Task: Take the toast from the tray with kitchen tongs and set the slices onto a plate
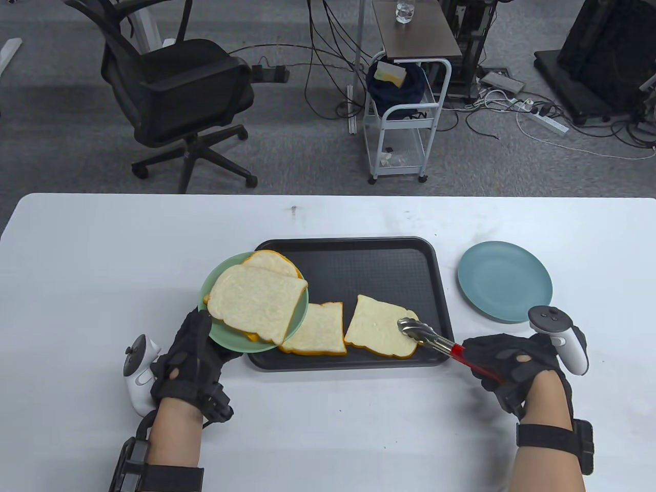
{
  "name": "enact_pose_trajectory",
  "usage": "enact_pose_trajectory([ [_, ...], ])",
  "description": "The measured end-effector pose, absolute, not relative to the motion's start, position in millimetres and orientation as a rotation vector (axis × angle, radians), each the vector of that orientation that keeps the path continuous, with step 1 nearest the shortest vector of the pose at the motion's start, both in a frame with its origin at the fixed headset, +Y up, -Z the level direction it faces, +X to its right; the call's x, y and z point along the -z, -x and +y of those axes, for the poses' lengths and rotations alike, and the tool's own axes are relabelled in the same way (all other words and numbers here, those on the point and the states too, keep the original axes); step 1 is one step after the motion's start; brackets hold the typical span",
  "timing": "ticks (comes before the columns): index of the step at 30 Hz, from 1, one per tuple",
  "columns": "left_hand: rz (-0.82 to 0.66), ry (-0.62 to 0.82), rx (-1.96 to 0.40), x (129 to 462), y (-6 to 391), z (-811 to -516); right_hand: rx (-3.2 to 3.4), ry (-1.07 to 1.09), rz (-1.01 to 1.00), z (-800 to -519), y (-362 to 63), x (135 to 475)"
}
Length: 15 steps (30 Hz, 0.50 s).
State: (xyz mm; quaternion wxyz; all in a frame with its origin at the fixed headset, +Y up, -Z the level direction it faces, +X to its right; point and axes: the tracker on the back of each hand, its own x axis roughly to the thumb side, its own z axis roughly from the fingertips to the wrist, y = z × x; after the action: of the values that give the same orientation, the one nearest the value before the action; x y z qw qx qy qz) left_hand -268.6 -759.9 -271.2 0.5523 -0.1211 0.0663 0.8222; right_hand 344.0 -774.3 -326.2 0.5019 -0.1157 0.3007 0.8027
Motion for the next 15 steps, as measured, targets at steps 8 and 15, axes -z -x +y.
enact_pose_trajectory([
  [8, 0.159, 0.288, -1.939, 271.6, 268.3, -760.7, -1.787, 0.261, 0.384, -759.2, -337.7, 327.9],
  [15, 0.169, 0.287, -1.943, 271.4, 268.6, -761.8, -1.6, 0.116, 0.188, -725.8, -288.7, 322.8],
])
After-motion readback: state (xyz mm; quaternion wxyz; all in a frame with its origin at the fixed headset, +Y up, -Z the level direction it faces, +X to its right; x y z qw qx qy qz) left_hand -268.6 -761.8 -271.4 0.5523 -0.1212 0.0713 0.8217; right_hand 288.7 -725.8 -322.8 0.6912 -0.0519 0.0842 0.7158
